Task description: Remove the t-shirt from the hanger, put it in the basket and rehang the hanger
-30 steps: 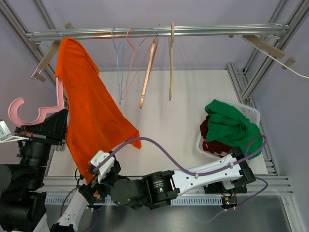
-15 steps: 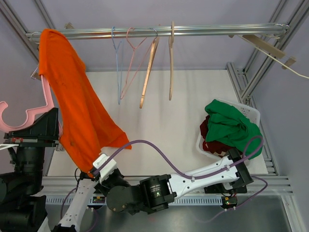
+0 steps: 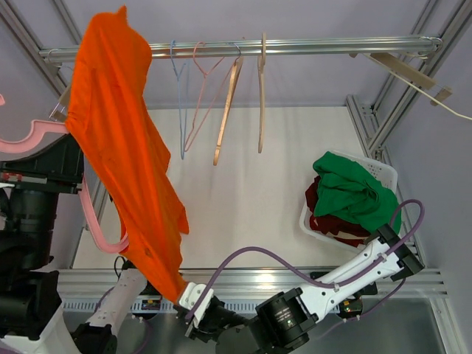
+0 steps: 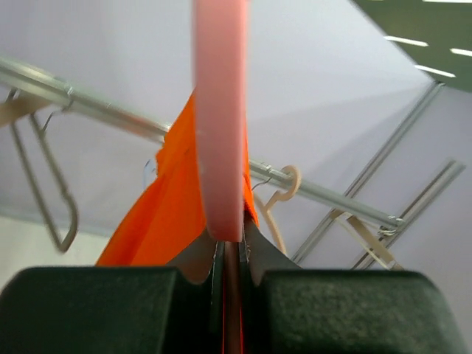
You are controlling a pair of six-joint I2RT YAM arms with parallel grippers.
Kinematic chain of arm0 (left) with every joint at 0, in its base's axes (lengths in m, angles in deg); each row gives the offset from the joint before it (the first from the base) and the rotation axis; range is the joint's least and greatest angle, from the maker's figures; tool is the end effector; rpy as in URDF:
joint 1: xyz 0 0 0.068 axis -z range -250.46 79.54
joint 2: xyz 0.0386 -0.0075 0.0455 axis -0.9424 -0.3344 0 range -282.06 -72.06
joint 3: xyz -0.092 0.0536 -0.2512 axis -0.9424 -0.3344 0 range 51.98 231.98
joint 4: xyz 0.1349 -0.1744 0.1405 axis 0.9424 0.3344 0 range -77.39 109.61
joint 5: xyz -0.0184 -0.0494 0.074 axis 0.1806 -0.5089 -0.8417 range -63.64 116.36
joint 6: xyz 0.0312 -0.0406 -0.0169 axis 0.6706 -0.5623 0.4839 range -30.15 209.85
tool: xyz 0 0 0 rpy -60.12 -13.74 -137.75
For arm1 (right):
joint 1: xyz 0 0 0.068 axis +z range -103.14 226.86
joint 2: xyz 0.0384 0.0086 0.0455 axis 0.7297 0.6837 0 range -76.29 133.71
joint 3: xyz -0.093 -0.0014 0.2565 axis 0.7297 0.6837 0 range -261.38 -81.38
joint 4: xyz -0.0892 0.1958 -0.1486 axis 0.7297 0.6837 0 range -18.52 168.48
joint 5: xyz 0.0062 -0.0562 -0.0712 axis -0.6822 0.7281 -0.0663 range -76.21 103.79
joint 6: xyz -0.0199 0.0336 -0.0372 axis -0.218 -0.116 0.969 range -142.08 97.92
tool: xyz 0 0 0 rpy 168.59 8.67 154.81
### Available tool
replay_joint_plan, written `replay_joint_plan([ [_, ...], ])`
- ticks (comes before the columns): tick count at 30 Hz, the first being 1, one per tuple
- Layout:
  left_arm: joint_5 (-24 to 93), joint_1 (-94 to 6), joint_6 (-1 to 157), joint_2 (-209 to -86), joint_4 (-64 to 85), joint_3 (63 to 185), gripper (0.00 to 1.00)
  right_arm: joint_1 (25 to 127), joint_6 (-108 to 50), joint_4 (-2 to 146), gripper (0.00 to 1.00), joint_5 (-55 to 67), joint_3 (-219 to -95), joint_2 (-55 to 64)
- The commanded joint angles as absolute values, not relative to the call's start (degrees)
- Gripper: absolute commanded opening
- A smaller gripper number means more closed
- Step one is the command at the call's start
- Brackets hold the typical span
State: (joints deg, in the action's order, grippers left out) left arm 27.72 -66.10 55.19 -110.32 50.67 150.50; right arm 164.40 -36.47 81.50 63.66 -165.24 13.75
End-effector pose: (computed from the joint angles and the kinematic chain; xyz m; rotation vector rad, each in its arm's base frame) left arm -0.0165 0.0005 0.5608 -0.2943 1.1689 -0.6125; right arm -0.1438 0.3348 0.3836 -0.9810 1.5496 0.8592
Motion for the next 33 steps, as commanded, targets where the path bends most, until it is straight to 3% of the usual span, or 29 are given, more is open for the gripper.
replay_joint_plan([
  [1, 29.87, -65.63, 57.5, -113.45, 41.35, 161.13, 0.0, 166.04, -42.53, 86.23, 0.0, 61.69, -161.81, 13.09],
  [7, 34.34, -65.19, 55.14, -108.45, 42.58, 161.15, 0.0, 166.04, -43.8, 88.44, 0.0, 66.69, -158.21, 11.34],
  [11, 41.11, -65.19, 51.36, -100.9, 42.67, 151.34, 0.0, 165.26, -35.81, 87.67, 0.0, 74.07, -158.99, 3.72],
  [18, 49.28, -64.93, 49.6, -91.93, 47.77, 146.2, 0.0, 152.17, -17.63, 84.75, 0.0, 57.31, -167.33, -3.87],
  [29, 55.96, -63.78, 47.49, -88.84, 47.94, 145.59, 0.0, 135.65, -12.68, 78.87, 0.01, 42.1, -175.78, -5.45],
  [33, 57.73, -63.34, 48.01, -88.5, 47.94, 145.5, 0.0, 133.18, -13.03, 74.91, 0.21, 39.63, -175.25, -5.19],
])
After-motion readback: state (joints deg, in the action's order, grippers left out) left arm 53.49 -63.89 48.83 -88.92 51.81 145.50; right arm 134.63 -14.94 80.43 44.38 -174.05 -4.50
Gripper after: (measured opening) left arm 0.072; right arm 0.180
